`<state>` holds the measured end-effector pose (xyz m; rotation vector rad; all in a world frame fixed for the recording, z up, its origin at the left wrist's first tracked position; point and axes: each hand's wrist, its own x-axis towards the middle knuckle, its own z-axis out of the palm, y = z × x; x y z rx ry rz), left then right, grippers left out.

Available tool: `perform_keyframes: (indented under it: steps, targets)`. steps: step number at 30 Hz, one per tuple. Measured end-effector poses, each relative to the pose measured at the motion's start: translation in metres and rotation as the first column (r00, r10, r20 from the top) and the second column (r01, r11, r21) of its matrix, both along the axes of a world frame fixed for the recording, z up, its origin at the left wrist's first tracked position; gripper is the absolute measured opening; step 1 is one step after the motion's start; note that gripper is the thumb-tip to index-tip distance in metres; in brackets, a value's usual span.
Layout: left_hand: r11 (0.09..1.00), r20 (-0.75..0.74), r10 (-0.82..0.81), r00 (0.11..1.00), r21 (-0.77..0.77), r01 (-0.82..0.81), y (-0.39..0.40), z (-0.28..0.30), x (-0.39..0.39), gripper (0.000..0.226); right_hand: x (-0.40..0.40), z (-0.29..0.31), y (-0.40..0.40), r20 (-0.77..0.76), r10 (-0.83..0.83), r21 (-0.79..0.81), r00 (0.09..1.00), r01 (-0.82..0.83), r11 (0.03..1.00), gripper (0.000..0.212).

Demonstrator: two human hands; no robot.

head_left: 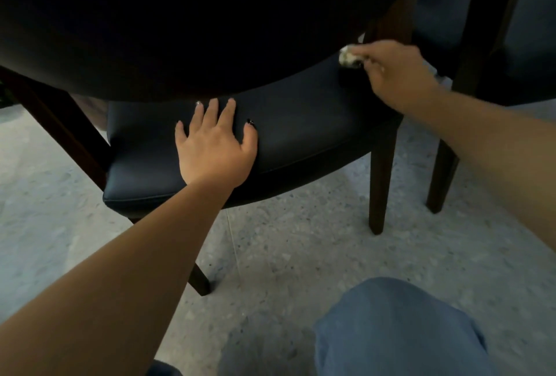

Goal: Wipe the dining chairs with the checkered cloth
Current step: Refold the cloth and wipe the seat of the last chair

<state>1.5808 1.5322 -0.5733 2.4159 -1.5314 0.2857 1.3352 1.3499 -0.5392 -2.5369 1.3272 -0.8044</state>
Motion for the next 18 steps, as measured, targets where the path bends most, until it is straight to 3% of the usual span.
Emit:
perform_keyframes:
  steps: [3,6,11,14,16,18]
  targets:
    - [1.000,0.002,0.001,1.000,-0.009,-0.001,0.000,-0.001,0.001,0.068,0.030,0.004,-0.005,0.155,-0.004,0.155,0.988,-0.021,0.988,0.036]
    - [1.000,0.000,0.007,1.000,-0.028,-0.007,0.000,-0.003,0.001,0.068,0.040,-0.004,-0.010,-0.015,0.039,0.250,0.999,-0.033,0.968,0.047]
    - [0.998,-0.027,0.013,1.000,-0.062,-0.015,0.000,-0.003,0.001,0.069,0.021,-0.010,-0.009,-0.032,0.104,0.116,0.994,-0.100,0.988,0.039]
    - [0.998,-0.031,0.009,0.999,-0.055,-0.011,-0.001,-0.003,0.000,0.068,0.034,-0.006,-0.002,0.027,0.001,0.135,1.000,-0.004,0.991,0.022]
    - [0.998,-0.028,0.019,0.999,-0.056,-0.020,0.000,-0.003,-0.001,0.068,0.041,0.003,0.009,0.042,-0.069,0.157,0.997,0.062,0.986,0.037]
    - [0.998,-0.028,0.021,0.999,-0.054,-0.022,0.000,-0.003,-0.001,0.068,0.053,0.006,0.023,0.024,-0.036,0.125,0.999,0.033,0.992,0.036]
